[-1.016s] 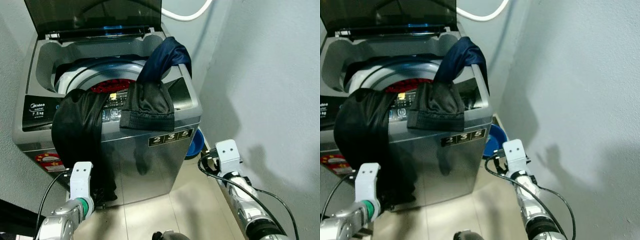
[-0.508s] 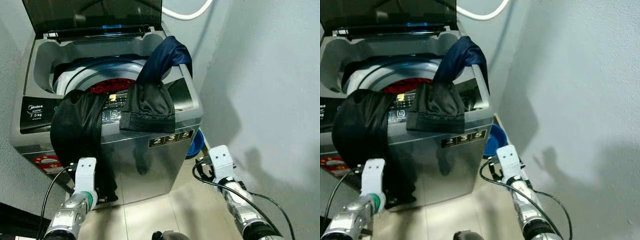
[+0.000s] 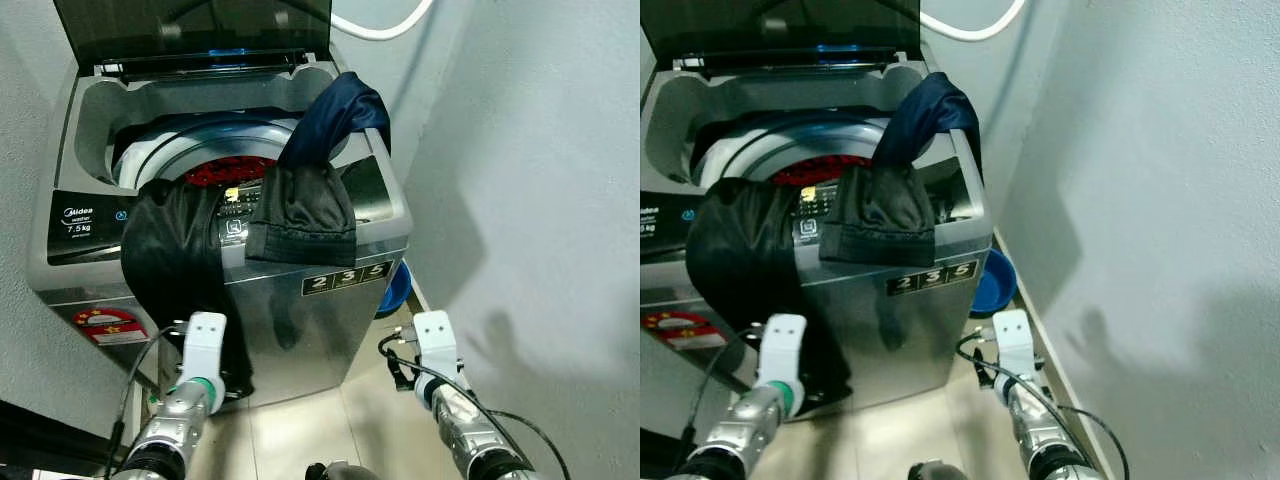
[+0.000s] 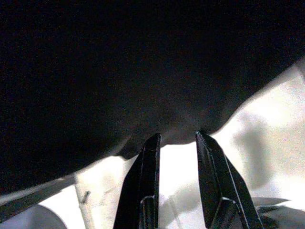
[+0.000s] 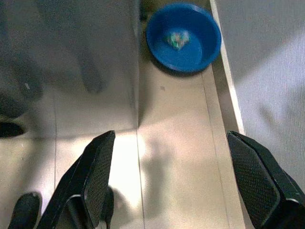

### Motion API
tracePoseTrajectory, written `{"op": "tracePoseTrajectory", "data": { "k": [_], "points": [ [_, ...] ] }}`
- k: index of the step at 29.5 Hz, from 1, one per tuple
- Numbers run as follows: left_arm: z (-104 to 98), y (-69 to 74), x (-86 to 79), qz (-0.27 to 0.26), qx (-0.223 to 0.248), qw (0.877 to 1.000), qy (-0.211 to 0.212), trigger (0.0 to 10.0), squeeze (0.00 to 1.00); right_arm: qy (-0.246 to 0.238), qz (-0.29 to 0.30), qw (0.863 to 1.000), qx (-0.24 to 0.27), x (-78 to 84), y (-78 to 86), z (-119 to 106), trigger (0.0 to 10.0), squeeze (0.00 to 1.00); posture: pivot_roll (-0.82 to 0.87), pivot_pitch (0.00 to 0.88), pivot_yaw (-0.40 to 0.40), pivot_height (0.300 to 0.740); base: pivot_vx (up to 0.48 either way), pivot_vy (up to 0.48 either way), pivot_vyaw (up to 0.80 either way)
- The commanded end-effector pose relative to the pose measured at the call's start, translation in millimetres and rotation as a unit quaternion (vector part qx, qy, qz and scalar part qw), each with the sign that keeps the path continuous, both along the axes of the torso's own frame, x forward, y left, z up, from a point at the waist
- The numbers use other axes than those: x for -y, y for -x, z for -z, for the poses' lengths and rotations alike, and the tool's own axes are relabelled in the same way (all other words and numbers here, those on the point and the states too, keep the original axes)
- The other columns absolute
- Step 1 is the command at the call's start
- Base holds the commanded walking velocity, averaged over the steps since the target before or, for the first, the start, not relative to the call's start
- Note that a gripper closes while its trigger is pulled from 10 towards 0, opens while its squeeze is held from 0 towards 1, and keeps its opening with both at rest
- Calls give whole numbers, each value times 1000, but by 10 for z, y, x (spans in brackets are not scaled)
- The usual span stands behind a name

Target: Clothes washing

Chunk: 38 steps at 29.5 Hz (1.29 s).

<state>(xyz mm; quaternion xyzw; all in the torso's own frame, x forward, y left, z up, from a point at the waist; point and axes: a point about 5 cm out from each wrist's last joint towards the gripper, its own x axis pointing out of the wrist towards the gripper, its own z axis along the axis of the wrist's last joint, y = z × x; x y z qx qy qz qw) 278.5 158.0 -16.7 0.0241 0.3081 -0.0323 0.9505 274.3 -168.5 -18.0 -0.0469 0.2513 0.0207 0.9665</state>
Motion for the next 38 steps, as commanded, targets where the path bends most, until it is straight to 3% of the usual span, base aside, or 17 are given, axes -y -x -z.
{"op": "tracePoseTrajectory", "data": {
  "k": [1, 6, 12, 17, 20, 26, 32, 34, 35, 37, 38],
  "points": [
    [104, 102, 38, 8, -21, 1000, -10, 10000, 0, -7, 20, 999, -31, 23, 119, 115, 10000, 0, 14, 121, 17, 740, 0, 0, 0],
    [178, 173, 142, 20, -35, 999, -17, 10000, 0, 10, 60, 996, -58, 174, 243, 210, 10000, 0, 7, 123, 30, 740, 0, 0, 0],
    [155, 155, 167, 15, -27, 1000, -5, 10000, 0, 17, 52, 997, -62, 199, 279, 231, 10000, 0, 16, 119, 32, 740, 0, 0, 0],
    [199, 189, 7, -29, -32, 999, -7, 10000, 0, 23, 32, 997, -66, 229, 365, 278, 10000, 0, 42, 80, 28, 740, 0, 0, 0],
    [198, 188, -8, -40, -30, 999, -5, 10000, 0, 19, 33, 997, -65, 231, 380, 285, 10000, 0, 45, 66, 26, 740, 0, 0, 0],
    [137, 132, -9, -39, 0, 999, -27, 10000, 0, -3, 8, 998, -61, 116, 373, 289, 10000, 0, 85, 17, -9, 740, 0, 0, 0],
    [169, 190, -58, -85, 2, 996, -8, 10000, 0, -5, -33, 998, -49, -15, 258, 220, 10000, 0, 111, 0, -45, 740, 0, 0, 0],
    [231, 396, -510, -111, 0, 994, -4, 10000, 0, -7, -33, 999, -39, -21, 179, 163, 10000, 0, 117, 0, -48, 740, 0, 0, 0],
    [231, 396, -510, -111, 0, 994, -4, 10000, 0, -7, -33, 999, -39, -21, 179, 163, 10000, 0, 117, 0, -48, 740, 0, 0, 0],
    [234, 584, -894, -129, 2, 992, -2, 10000, 0, -8, -39, 999, -31, -29, 104, 107, 10000, 0, 129, 0, -57, 740, 0, 0, 0],
    [229, 618, -963, -133, 4, 991, -2, 10000, 0, -8, -45, 999, -29, -39, 81, 90, 10000, 0, 129, 0, -57, 740, 0, 0, 0]
  ]
}}
